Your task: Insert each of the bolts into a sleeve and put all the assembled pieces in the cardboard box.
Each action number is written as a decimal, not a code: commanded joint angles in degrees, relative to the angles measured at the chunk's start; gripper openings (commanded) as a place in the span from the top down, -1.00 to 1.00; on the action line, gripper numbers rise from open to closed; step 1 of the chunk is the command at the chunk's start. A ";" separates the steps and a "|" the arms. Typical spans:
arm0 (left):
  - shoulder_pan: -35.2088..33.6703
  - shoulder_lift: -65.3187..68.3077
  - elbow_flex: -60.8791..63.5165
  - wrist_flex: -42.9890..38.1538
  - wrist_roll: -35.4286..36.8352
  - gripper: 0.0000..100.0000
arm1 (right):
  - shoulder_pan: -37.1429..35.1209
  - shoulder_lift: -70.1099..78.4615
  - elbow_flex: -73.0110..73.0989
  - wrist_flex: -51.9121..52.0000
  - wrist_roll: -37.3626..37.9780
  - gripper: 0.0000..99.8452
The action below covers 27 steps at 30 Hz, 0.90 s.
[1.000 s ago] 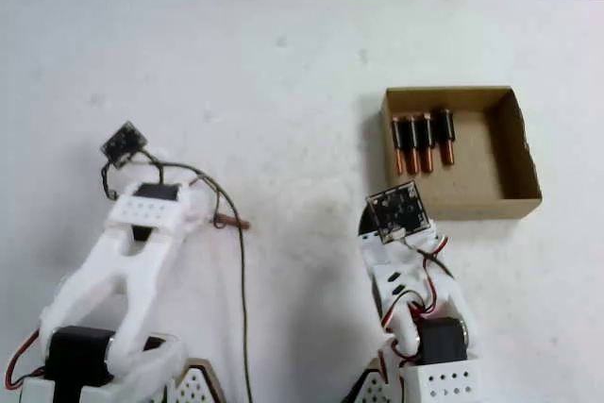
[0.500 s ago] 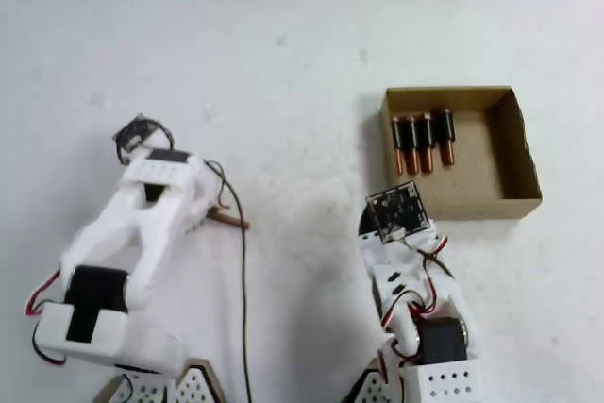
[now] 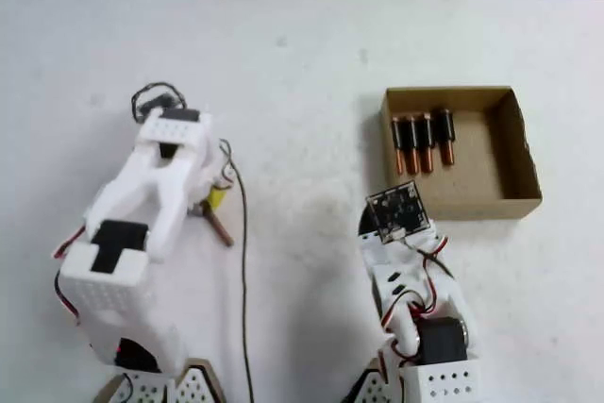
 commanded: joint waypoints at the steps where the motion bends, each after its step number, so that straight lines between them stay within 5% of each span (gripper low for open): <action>1: -0.48 1.63 -3.43 4.13 -9.32 0.89 | -0.04 -0.66 -0.26 -1.10 -0.09 0.96; 9: -0.04 3.21 -5.19 5.36 -25.67 0.90 | -2.15 -0.66 0.18 -1.10 -0.09 0.96; 27: 8.04 1.10 -5.36 5.45 -32.35 0.96 | -5.67 -0.66 1.05 -1.19 -0.09 0.96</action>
